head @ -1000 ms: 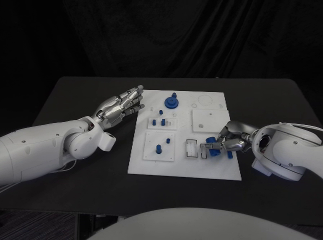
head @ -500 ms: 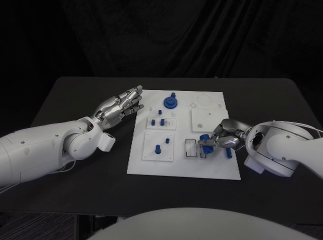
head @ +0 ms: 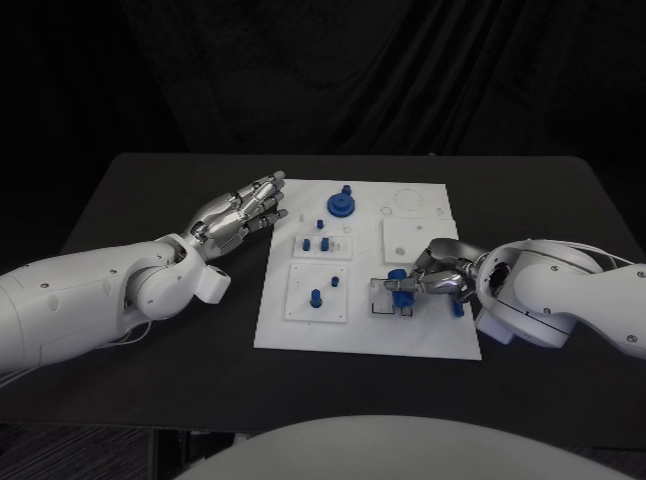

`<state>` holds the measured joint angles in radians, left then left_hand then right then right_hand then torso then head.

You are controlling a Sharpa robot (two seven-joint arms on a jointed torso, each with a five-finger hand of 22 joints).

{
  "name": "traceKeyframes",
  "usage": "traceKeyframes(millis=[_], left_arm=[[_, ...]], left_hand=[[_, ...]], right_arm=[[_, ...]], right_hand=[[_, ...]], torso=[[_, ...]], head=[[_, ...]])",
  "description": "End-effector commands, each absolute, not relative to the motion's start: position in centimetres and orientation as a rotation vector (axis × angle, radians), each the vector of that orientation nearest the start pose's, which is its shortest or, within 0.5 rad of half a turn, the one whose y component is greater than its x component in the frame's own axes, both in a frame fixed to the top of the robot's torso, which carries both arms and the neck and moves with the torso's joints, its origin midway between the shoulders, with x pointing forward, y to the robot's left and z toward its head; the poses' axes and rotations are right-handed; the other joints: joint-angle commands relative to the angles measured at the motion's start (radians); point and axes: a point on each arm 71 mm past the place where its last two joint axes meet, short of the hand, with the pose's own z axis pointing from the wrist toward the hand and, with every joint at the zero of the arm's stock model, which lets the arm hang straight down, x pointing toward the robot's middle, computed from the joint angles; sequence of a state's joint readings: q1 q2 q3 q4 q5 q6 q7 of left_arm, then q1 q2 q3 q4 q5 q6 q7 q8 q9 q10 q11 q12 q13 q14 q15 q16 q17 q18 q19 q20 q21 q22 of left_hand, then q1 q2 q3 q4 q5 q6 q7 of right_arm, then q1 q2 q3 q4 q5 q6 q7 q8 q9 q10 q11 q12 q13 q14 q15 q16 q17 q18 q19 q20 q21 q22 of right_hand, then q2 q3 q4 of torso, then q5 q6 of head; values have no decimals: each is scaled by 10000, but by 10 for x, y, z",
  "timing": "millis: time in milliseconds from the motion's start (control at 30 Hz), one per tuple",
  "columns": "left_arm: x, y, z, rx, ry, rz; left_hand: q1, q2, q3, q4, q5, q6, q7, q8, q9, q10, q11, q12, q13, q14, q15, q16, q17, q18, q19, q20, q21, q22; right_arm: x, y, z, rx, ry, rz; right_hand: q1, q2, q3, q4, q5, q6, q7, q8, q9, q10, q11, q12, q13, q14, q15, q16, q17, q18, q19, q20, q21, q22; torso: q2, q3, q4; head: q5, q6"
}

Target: Assemble the parts on the task board

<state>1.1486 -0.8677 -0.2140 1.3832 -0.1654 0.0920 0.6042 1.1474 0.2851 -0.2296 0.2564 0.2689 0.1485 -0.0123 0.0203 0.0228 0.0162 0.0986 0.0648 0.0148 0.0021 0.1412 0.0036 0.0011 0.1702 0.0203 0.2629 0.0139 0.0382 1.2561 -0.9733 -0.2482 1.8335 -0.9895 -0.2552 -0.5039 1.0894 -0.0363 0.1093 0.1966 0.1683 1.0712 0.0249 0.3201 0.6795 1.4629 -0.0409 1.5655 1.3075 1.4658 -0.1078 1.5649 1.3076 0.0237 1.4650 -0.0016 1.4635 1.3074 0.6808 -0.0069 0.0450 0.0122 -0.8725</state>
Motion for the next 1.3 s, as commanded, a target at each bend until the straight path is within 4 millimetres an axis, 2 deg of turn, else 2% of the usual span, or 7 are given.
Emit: traceKeyframes(millis=[33,300,433,867,1300], left_arm=[[461,242,-255,-8716,16253,-17806],[462,241,-255,-8704,16270,-17830],[462,241,-255,-8704,16271,-17826],[462,241,-256,-8708,16282,-17831],[462,241,-256,-8719,16292,-17832]], left_hand=[[128,7,8,-41,38,0,99,67,16,-12,80,56,12,-21,77,-36,-11,94,22,47,34,9],[135,5,12,-52,49,-8,106,65,15,-14,78,52,11,-21,80,-36,-11,94,21,48,33,7],[135,5,12,-52,49,-8,106,65,15,-14,78,52,11,-21,80,-36,-11,94,21,48,33,7],[135,5,12,-52,49,-8,106,65,15,-14,78,52,11,-21,80,-36,-11,94,21,48,33,7],[158,9,29,-89,85,-9,120,63,14,-19,67,51,9,-21,112,-36,-11,94,21,49,33,5]], right_arm=[[396,-201,-240,3532,22545,5358],[395,-198,-242,3306,22821,5317],[395,-197,-243,3203,22955,5287],[395,-195,-243,3134,23006,5300],[397,-195,-243,3127,22923,5390]], right_hand=[[113,233,338,-427,26,-45,48,-51,-13,1079,43,53,2633,1048,12,56,2625,58,477,71,-34,2240],[-81,251,232,-389,26,-178,96,-178,-55,1079,72,53,2633,1028,100,11,2535,102,383,135,-216,2177],[-272,264,129,-304,24,-260,143,-255,-80,1079,108,53,2633,1017,169,-12,2490,123,336,196,-310,2144],[-988,289,-286,244,27,-415,234,-432,-137,1079,192,53,2633,995,260,-63,2389,170,257,314,-501,2086],[-1329,309,-503,649,29,-525,285,-538,-194,1079,237,53,2633,982,299,-91,2334,195,214,352,-617,2052]], torso=[[4,-3,4],[-3,21,-7],[-8,14,0],[-13,28,-8],[-11,15,-5]], head=[[-9,-1],[-9,-1],[1,-1],[21,-1],[38,-1]])
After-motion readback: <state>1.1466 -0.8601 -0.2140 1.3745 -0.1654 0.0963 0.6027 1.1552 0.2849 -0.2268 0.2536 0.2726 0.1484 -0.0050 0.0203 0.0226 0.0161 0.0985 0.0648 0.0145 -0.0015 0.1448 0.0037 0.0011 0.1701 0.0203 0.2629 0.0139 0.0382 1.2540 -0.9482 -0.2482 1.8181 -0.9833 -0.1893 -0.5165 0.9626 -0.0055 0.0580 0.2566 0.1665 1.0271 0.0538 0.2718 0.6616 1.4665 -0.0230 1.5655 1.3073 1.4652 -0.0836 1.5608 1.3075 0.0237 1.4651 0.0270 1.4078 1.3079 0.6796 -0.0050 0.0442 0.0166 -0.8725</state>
